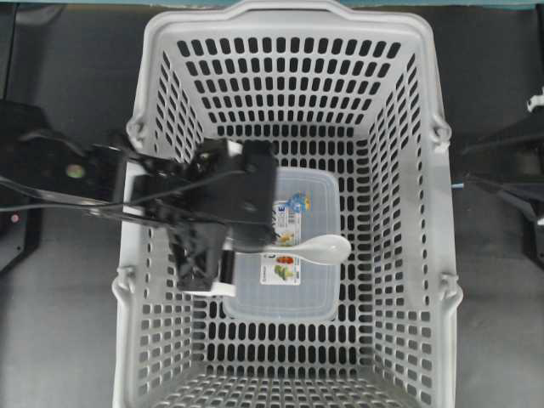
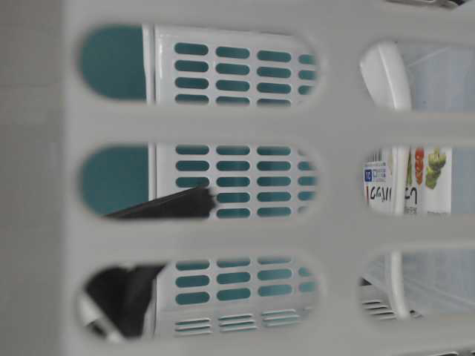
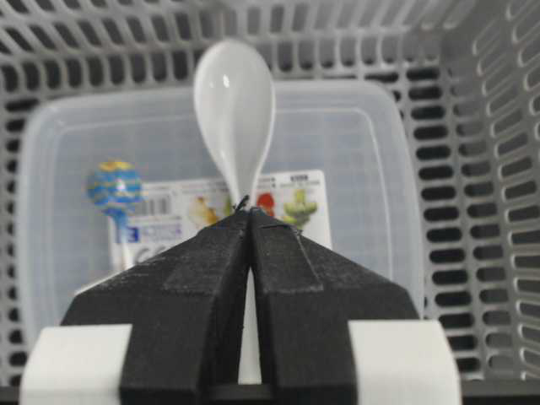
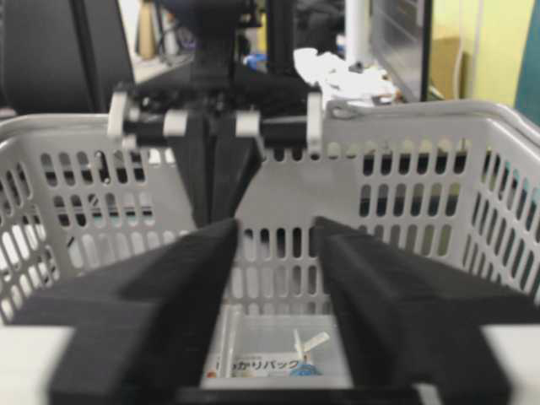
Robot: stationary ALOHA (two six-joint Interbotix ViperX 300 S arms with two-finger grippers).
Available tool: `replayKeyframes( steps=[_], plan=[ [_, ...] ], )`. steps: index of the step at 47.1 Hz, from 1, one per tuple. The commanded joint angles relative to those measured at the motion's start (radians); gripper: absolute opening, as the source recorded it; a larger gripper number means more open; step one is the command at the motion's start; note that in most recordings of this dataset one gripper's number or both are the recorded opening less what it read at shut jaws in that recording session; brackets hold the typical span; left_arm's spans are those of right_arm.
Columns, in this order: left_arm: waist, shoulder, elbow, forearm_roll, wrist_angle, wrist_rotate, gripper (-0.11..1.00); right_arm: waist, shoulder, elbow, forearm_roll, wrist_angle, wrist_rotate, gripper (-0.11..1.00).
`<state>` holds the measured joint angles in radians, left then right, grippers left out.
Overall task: Pick up the chinese spoon from the shopping basket with the left arm.
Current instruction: 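Move the left gripper down into the basket toward the white spoon handle, then close the left gripper on the white spoon's handle, then lift the white spoon up out of the basket with the left gripper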
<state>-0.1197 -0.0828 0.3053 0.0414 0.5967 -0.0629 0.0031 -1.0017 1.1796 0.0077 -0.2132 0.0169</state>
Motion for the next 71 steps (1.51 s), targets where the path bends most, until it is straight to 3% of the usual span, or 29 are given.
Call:
replayKeyframes(
  steps=[1, 6, 12, 15, 17, 23, 39, 44, 50, 52, 58, 71],
  plan=[
    [-0.006, 0.028, -0.046, 0.003, 0.028, -0.020, 0.08, -0.003, 0.005, -0.012, 0.003, -0.005, 0.002, 0.48],
    [-0.009, 0.083, -0.071, 0.003, 0.077, -0.057, 0.37, -0.002, 0.002, -0.012, 0.003, -0.015, 0.002, 0.62],
    [-0.020, 0.143, -0.100, 0.003, 0.094, -0.077, 0.74, -0.002, -0.009, -0.012, 0.003, -0.017, 0.000, 0.64],
    [-0.021, 0.178, -0.103, 0.003, 0.097, -0.083, 0.87, -0.002, -0.017, -0.012, 0.002, -0.015, -0.002, 0.64],
    [-0.021, 0.196, -0.103, 0.003, 0.098, -0.086, 0.89, -0.002, -0.021, -0.011, 0.003, -0.011, -0.002, 0.64],
    [-0.020, 0.236, -0.101, 0.003, 0.100, -0.094, 0.82, -0.002, -0.032, -0.006, 0.003, -0.009, -0.002, 0.64],
    [-0.018, 0.288, -0.100, 0.003, 0.107, -0.095, 0.77, -0.005, -0.040, 0.000, 0.003, -0.009, -0.002, 0.64],
    [-0.015, 0.285, -0.100, 0.003, 0.124, -0.094, 0.55, -0.006, -0.040, 0.000, 0.003, -0.009, -0.002, 0.64],
    [-0.014, 0.279, -0.106, 0.003, 0.130, -0.092, 0.18, -0.014, -0.041, 0.000, 0.003, -0.009, 0.000, 0.64],
    [-0.014, 0.270, -0.112, 0.003, 0.130, -0.092, 0.12, -0.015, -0.040, 0.000, 0.003, -0.009, -0.002, 0.64],
    [-0.015, 0.230, -0.149, 0.003, 0.155, -0.089, 0.12, -0.017, -0.040, 0.000, 0.003, -0.009, -0.002, 0.64],
    [-0.021, 0.141, -0.325, 0.003, 0.339, -0.091, 0.12, -0.017, -0.043, 0.000, 0.003, -0.009, 0.000, 0.64]
  ],
)
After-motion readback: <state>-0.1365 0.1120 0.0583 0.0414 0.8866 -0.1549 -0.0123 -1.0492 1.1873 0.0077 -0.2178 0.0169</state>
